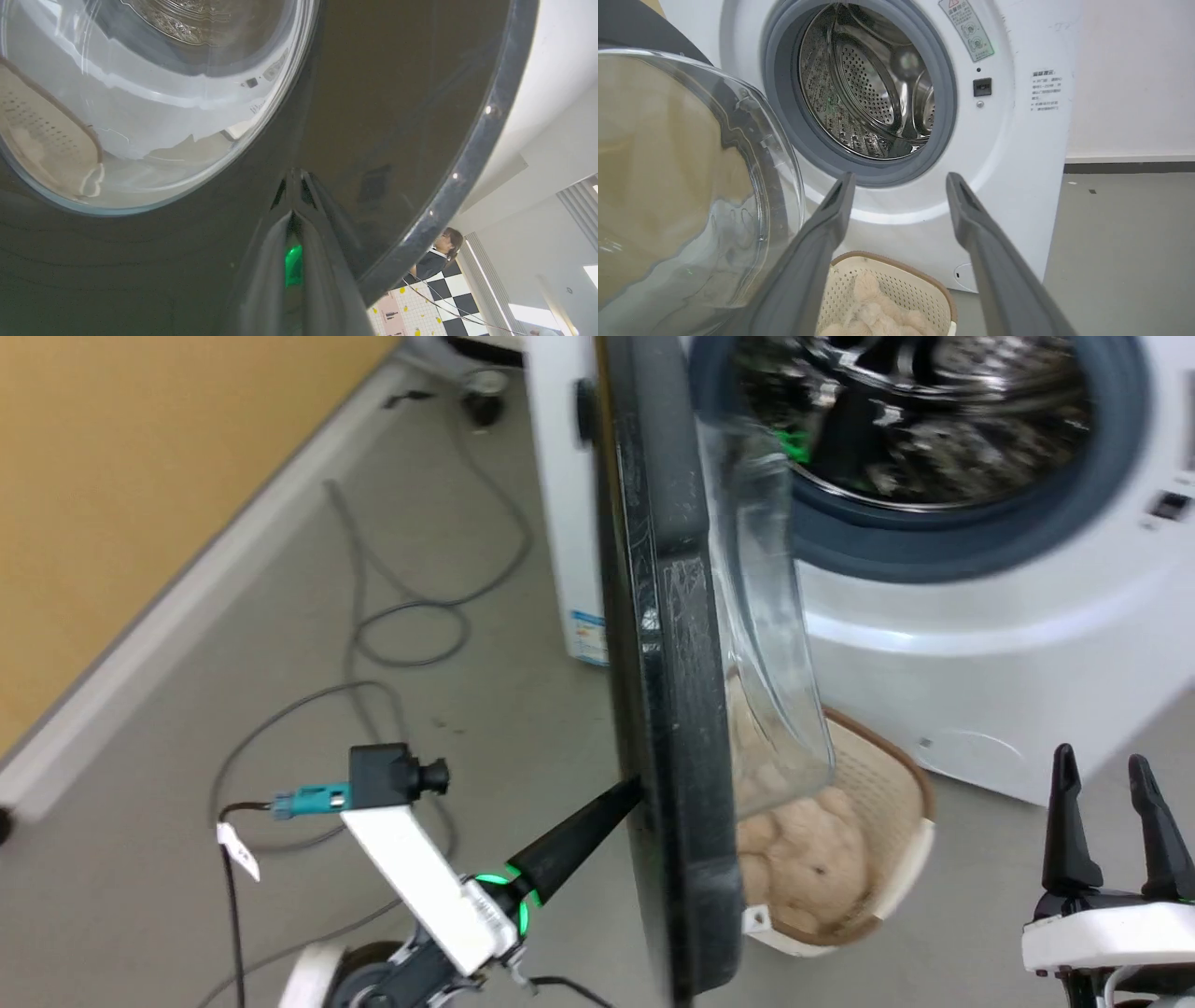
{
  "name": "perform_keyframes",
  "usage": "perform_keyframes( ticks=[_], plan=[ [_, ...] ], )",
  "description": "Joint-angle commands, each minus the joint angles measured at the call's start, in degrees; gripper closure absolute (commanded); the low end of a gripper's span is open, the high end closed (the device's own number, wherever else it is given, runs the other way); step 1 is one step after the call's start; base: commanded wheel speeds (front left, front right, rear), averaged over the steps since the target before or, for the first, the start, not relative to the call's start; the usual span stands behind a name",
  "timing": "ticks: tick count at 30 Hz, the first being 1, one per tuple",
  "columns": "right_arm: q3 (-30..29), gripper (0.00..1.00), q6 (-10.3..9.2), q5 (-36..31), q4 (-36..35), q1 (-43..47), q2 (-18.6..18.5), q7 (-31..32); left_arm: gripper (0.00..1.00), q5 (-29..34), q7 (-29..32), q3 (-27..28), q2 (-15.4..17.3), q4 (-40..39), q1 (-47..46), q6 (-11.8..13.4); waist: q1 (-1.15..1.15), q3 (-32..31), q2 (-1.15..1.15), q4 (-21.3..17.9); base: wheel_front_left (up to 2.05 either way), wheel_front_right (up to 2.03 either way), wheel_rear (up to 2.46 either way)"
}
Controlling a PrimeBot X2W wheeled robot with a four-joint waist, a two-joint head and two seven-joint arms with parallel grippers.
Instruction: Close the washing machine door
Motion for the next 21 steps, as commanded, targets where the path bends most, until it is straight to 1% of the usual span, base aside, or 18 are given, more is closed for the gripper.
perform_keyframes(
  ticks=[1, 2, 3, 7, 13, 17, 21],
  plan=[
    [-0.07, 0.00, 0.05, 0.63, 0.14, -0.57, 0.13, -0.25, 1.00, 0.65, -2.63, -1.77, -0.09, 0.87, -1.79, -0.26, 0.00, 0.28, 0.00, -4.65, 0.00, 0.00, 0.00],
    [-0.13, 0.00, 0.05, 0.66, 0.14, -0.59, 0.13, -0.25, 1.00, 1.08, -4.09, -2.63, -0.09, 1.39, -2.38, -0.26, 0.00, 0.37, 0.00, -5.64, 0.00, 0.00, 0.00],
    [-0.13, 0.00, 0.05, 0.66, 0.14, -0.59, 0.13, -0.25, 1.00, 1.08, -4.09, -2.63, -0.09, 1.39, -2.38, -0.26, 0.00, 0.37, 0.00, -5.64, 0.00, 0.00, 0.00],
    [-0.16, 0.00, 0.05, 0.83, 0.19, -0.84, 0.13, -0.25, 1.00, 2.76, -9.60, -6.81, -0.09, 4.03, -4.73, -0.26, 0.00, 0.73, 0.00, -9.30, 0.00, 0.00, 0.00],
    [0.45, 0.00, 0.05, 1.24, 0.16, -1.46, 0.13, -0.25, 1.00, 2.99, -18.49, -12.39, -0.09, 8.77, -8.59, -0.26, 0.00, 1.51, 0.00, -13.61, 0.00, 0.00, 0.00],
    [1.27, 0.00, 0.05, 1.75, 0.30, -1.67, 0.13, -0.25, 1.00, 6.19, -25.65, -16.21, -0.06, 14.61, -11.84, -0.26, 0.00, 1.92, 0.00, -15.44, 0.00, 0.00, 0.00],
    [2.48, 0.00, 0.05, 2.09, 0.28, -1.73, 0.13, -0.25, 1.00, 6.50, -31.64, -20.20, 0.01, 19.13, -14.38, -0.26, 0.00, 1.88, 0.00, -16.65, 0.00, 0.00, 0.00]
  ],
)
